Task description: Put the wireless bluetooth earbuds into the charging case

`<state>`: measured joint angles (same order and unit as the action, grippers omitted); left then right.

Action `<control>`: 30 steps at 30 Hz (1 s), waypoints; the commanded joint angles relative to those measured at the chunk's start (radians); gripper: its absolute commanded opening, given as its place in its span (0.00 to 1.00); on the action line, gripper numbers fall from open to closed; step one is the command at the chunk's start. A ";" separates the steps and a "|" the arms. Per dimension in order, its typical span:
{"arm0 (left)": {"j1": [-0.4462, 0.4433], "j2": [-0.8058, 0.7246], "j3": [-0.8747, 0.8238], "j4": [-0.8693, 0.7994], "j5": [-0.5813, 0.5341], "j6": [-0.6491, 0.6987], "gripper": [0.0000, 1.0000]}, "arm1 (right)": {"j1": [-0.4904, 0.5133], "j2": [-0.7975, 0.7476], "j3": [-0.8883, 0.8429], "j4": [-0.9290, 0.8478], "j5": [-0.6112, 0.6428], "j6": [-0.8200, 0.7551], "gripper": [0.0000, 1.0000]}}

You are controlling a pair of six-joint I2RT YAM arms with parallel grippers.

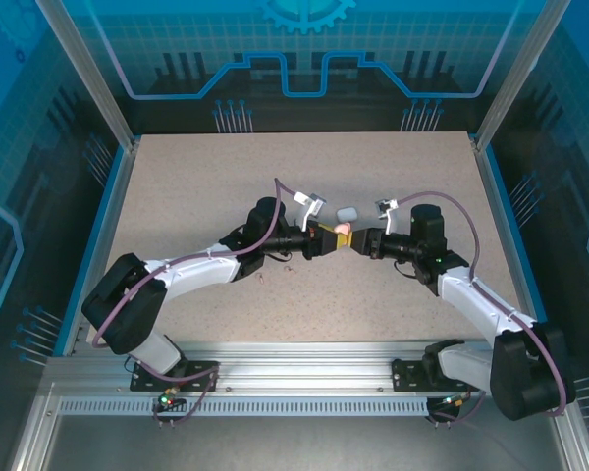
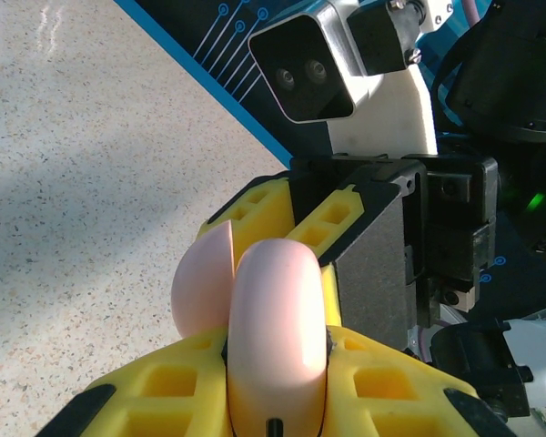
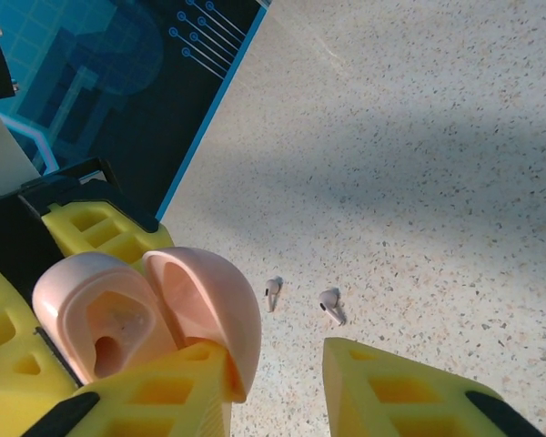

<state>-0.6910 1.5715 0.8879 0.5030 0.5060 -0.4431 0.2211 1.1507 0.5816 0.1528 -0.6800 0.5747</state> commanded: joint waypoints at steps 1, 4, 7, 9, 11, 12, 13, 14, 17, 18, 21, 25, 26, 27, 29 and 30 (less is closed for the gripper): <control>-0.007 -0.016 0.039 0.056 0.047 -0.003 0.00 | -0.016 0.013 0.017 0.012 0.032 0.012 0.27; -0.009 -0.012 0.040 0.058 0.049 -0.006 0.00 | -0.017 0.017 0.029 0.011 0.026 0.013 0.19; -0.011 -0.008 0.042 0.060 0.048 -0.008 0.00 | -0.015 0.017 0.038 0.011 0.020 0.017 0.07; -0.012 -0.004 0.044 0.061 0.048 -0.010 0.00 | -0.012 0.015 0.044 0.007 0.020 0.018 0.00; -0.013 0.001 0.045 0.061 0.045 -0.013 0.00 | -0.008 0.013 0.052 0.000 0.022 0.017 0.00; -0.015 0.002 0.046 0.062 0.043 -0.013 0.00 | -0.006 0.011 0.057 -0.005 0.023 0.016 0.00; -0.016 0.005 0.047 0.061 0.042 -0.014 0.00 | -0.004 0.006 0.059 -0.011 0.026 0.015 0.00; -0.018 0.008 0.048 0.061 0.039 -0.016 0.00 | -0.003 0.005 0.064 -0.021 0.030 0.013 0.00; -0.020 0.014 0.051 0.060 0.023 -0.019 0.10 | 0.005 -0.007 0.076 -0.053 0.054 0.003 0.00; -0.021 0.017 0.051 0.060 0.007 -0.024 0.23 | 0.009 -0.011 0.084 -0.076 0.070 -0.007 0.00; -0.021 0.010 0.039 0.067 -0.058 -0.033 0.47 | 0.014 -0.013 0.108 -0.151 0.130 -0.039 0.00; -0.020 -0.025 0.028 0.039 -0.131 -0.014 0.67 | 0.013 0.002 0.149 -0.243 0.181 -0.091 0.00; -0.016 -0.040 0.026 0.025 -0.138 -0.002 0.70 | 0.012 0.005 0.161 -0.262 0.189 -0.107 0.00; -0.012 -0.057 0.022 0.008 -0.144 0.009 0.73 | 0.013 0.007 0.173 -0.280 0.196 -0.119 0.00; -0.001 -0.093 0.017 -0.031 -0.156 0.031 0.78 | 0.012 0.013 0.194 -0.309 0.201 -0.142 0.00; 0.009 -0.111 0.013 -0.048 -0.156 0.041 0.81 | 0.013 0.018 0.208 -0.324 0.200 -0.159 0.00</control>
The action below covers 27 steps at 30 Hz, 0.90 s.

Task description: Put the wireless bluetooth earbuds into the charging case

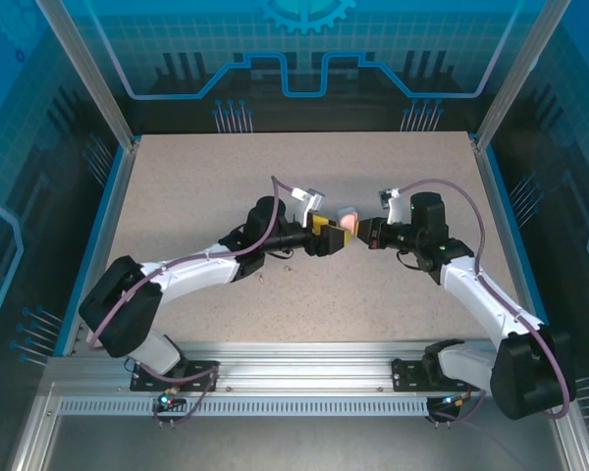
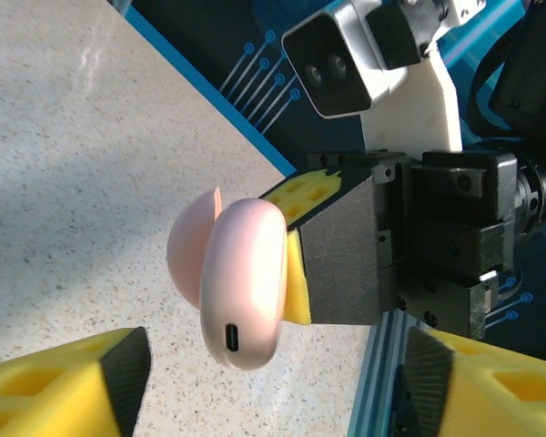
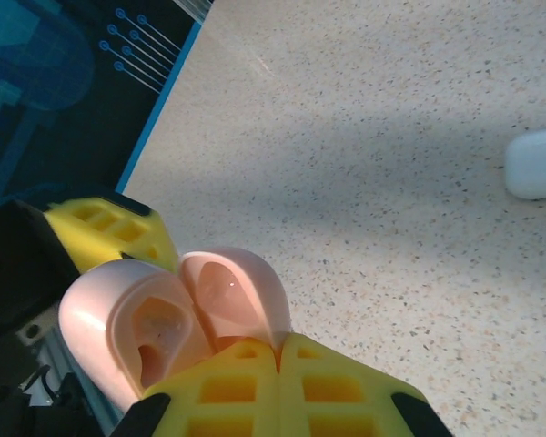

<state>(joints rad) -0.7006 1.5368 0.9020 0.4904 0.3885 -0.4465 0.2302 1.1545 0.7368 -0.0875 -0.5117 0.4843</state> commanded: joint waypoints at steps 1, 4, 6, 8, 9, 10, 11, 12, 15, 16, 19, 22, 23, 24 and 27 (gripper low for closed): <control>0.028 -0.095 -0.007 -0.052 -0.036 0.051 0.84 | 0.007 0.020 0.067 -0.101 0.030 -0.086 0.00; 0.072 -0.146 0.009 -0.162 0.001 0.105 0.92 | 0.014 0.051 0.124 -0.175 0.024 -0.170 0.00; 0.103 -0.167 0.037 -0.256 0.046 0.158 0.96 | 0.028 0.080 0.183 -0.243 0.037 -0.249 0.00; 0.129 -0.174 0.074 -0.358 0.097 0.212 0.99 | 0.037 0.110 0.234 -0.309 0.056 -0.316 0.00; 0.142 -0.174 0.099 -0.417 0.126 0.249 0.99 | 0.039 0.126 0.262 -0.336 0.059 -0.344 0.00; 0.153 -0.171 0.120 -0.465 0.148 0.280 0.99 | 0.038 0.138 0.283 -0.353 0.067 -0.356 0.00; 0.162 -0.166 0.143 -0.510 0.172 0.313 0.99 | 0.041 0.152 0.305 -0.369 0.075 -0.372 0.00; 0.175 -0.157 0.167 -0.562 0.201 0.346 0.99 | 0.046 0.167 0.328 -0.381 0.087 -0.387 0.00; 0.205 -0.116 0.239 -0.688 0.275 0.422 0.99 | 0.065 0.222 0.403 -0.430 0.121 -0.438 0.00; 0.211 -0.099 0.262 -0.724 0.294 0.443 0.99 | 0.072 0.243 0.429 -0.445 0.129 -0.459 0.00; 0.229 -0.037 0.346 -0.859 0.355 0.521 0.99 | 0.101 0.304 0.509 -0.496 0.160 -0.535 0.00; 0.237 0.029 0.438 -0.987 0.382 0.600 0.99 | 0.128 0.349 0.568 -0.528 0.187 -0.607 0.00; 0.241 0.054 0.467 -1.025 0.386 0.624 0.99 | 0.135 0.362 0.585 -0.538 0.195 -0.626 0.00; 0.243 0.078 0.494 -1.059 0.388 0.646 0.99 | 0.140 0.372 0.600 -0.545 0.195 -0.640 0.00; 0.257 0.141 0.561 -1.131 0.403 0.693 0.94 | 0.150 0.388 0.622 -0.548 0.196 -0.664 0.00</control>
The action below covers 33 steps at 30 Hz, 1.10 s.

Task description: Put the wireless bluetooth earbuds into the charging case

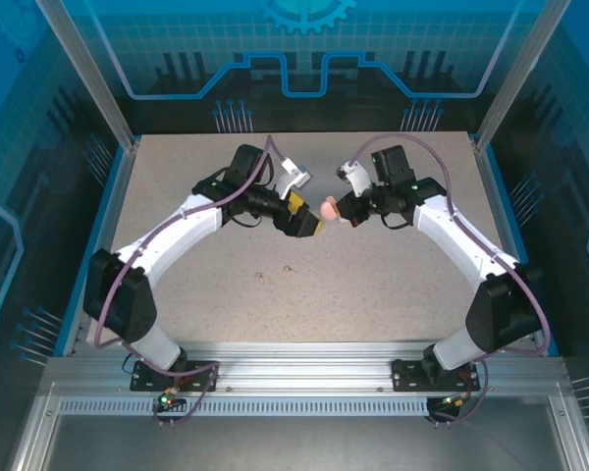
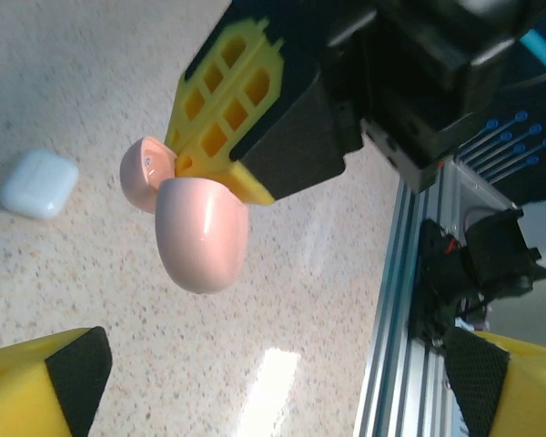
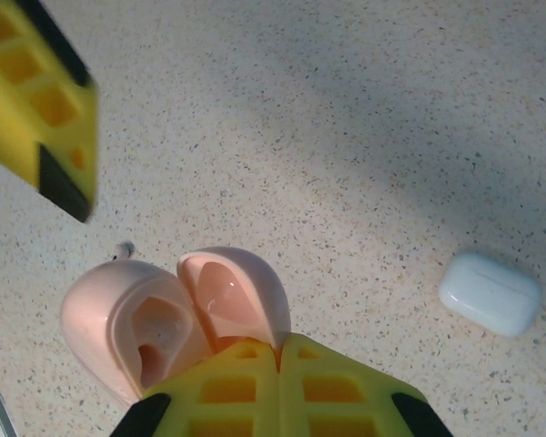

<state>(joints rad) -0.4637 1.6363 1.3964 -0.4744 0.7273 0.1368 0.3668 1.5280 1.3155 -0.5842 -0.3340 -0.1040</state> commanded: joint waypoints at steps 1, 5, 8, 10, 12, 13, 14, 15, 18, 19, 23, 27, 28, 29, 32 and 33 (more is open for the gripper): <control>0.025 0.059 0.083 -0.183 0.069 0.122 0.92 | 0.015 0.018 0.048 -0.052 0.016 -0.080 0.00; 0.052 0.125 0.145 -0.217 0.098 0.144 0.84 | 0.022 0.033 0.069 -0.064 0.001 -0.092 0.00; 0.061 0.166 0.192 -0.228 0.119 0.146 0.80 | 0.039 0.045 0.084 -0.077 0.001 -0.099 0.00; 0.061 0.201 0.228 -0.249 0.127 0.152 0.78 | 0.051 0.055 0.096 -0.085 0.011 -0.103 0.00; 0.060 0.230 0.264 -0.280 0.139 0.166 0.76 | 0.059 0.065 0.109 -0.092 0.014 -0.108 0.00; 0.061 0.240 0.275 -0.287 0.146 0.169 0.75 | 0.064 0.071 0.116 -0.095 0.016 -0.110 0.00; 0.061 0.251 0.282 -0.290 0.152 0.170 0.74 | 0.067 0.079 0.123 -0.099 0.017 -0.109 0.00; 0.061 0.257 0.288 -0.294 0.158 0.170 0.73 | 0.071 0.084 0.129 -0.100 0.018 -0.112 0.00; 0.062 0.273 0.297 -0.302 0.161 0.174 0.70 | 0.078 0.099 0.145 -0.101 0.022 -0.114 0.00; 0.062 0.275 0.296 -0.304 0.164 0.175 0.68 | 0.079 0.102 0.148 -0.101 0.023 -0.114 0.00; 0.060 0.282 0.297 -0.303 0.169 0.178 0.62 | 0.080 0.111 0.155 -0.099 0.023 -0.113 0.00; 0.060 0.290 0.298 -0.299 0.171 0.177 0.57 | 0.081 0.113 0.155 -0.095 0.024 -0.112 0.00; 0.060 0.293 0.298 -0.299 0.174 0.177 0.57 | 0.082 0.114 0.155 -0.095 0.023 -0.112 0.00; 0.061 0.296 0.299 -0.299 0.176 0.176 0.56 | 0.082 0.115 0.157 -0.094 0.022 -0.112 0.00; 0.059 0.302 0.300 -0.299 0.182 0.178 0.53 | 0.084 0.116 0.161 -0.095 0.019 -0.112 0.00; 0.059 0.305 0.300 -0.298 0.184 0.177 0.51 | 0.084 0.117 0.164 -0.097 0.018 -0.112 0.00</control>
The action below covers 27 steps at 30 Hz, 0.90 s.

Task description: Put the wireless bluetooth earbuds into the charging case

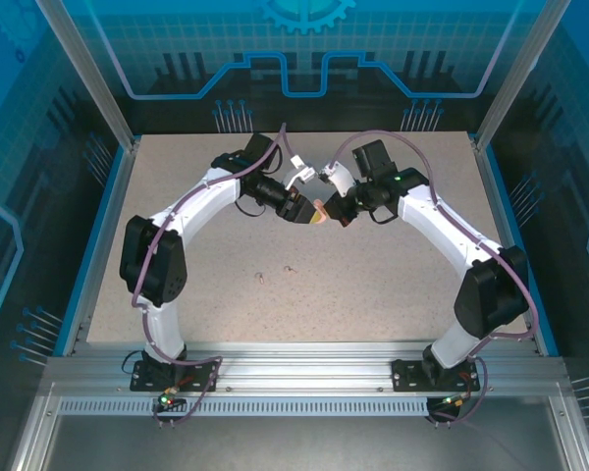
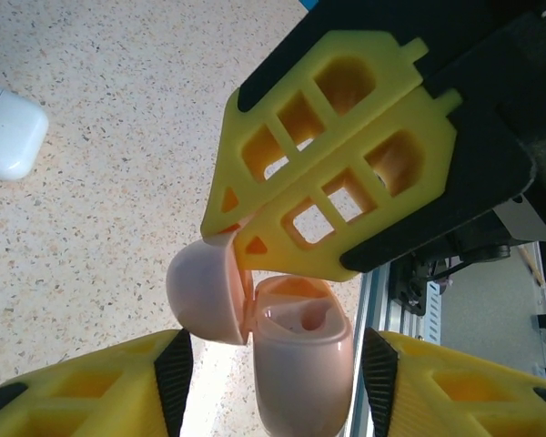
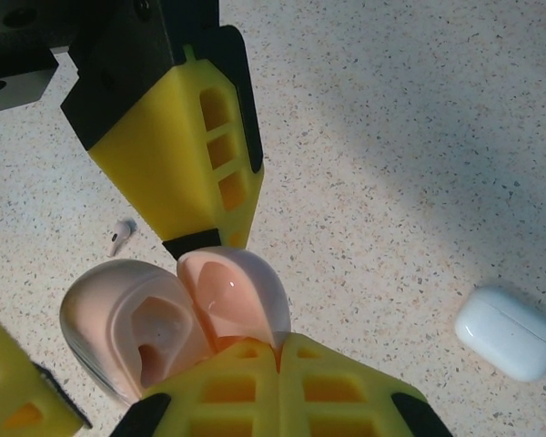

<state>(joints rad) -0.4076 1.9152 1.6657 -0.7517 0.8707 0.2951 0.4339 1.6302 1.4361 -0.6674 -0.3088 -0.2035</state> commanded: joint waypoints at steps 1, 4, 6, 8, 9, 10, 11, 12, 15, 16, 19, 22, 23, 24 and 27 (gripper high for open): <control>0.003 0.029 0.030 -0.019 0.040 0.017 0.49 | 0.020 0.016 0.045 -0.014 -0.007 -0.012 0.00; 0.004 0.031 0.028 -0.007 0.043 0.009 0.48 | 0.023 0.020 0.051 -0.015 -0.007 -0.011 0.00; 0.003 0.031 0.029 0.002 0.045 0.004 0.46 | 0.026 0.022 0.054 -0.017 -0.006 -0.011 0.00; 0.004 0.031 0.028 0.010 0.049 0.000 0.46 | 0.029 0.023 0.055 -0.018 -0.007 -0.013 0.00; 0.004 0.031 0.028 0.013 0.054 -0.001 0.46 | 0.029 0.023 0.057 -0.018 -0.007 -0.013 0.00; 0.005 0.031 0.025 0.019 0.057 -0.006 0.46 | 0.030 0.024 0.057 -0.018 -0.007 -0.014 0.00; 0.004 0.031 0.025 0.023 0.057 -0.008 0.46 | 0.029 0.025 0.057 -0.017 -0.005 -0.013 0.00; 0.003 0.031 0.025 0.026 0.057 -0.009 0.45 | 0.031 0.025 0.056 -0.017 -0.005 -0.012 0.00; 0.004 0.031 0.022 0.034 0.057 -0.012 0.41 | 0.032 0.026 0.056 -0.018 -0.002 -0.013 0.00; 0.004 0.030 0.024 0.035 0.057 -0.011 0.39 | 0.032 0.026 0.054 -0.018 -0.001 -0.014 0.00; 0.004 0.028 0.023 0.044 0.060 -0.016 0.34 | 0.032 0.025 0.055 -0.021 0.003 -0.016 0.00; 0.004 0.026 0.023 0.048 0.060 -0.020 0.22 | 0.032 0.023 0.056 -0.021 0.009 -0.017 0.00; 0.003 0.027 0.023 0.048 0.062 -0.020 0.18 | 0.031 0.023 0.058 -0.023 0.011 -0.016 0.00; 0.003 0.026 0.023 0.048 0.063 -0.020 0.14 | 0.032 0.023 0.061 -0.023 0.016 -0.014 0.00; 0.004 0.018 0.017 0.049 0.064 -0.023 0.02 | 0.028 0.022 0.076 -0.020 0.039 0.003 0.00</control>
<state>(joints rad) -0.4057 1.9320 1.6657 -0.7315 0.9108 0.2619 0.4454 1.6424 1.4712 -0.6727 -0.2684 -0.2066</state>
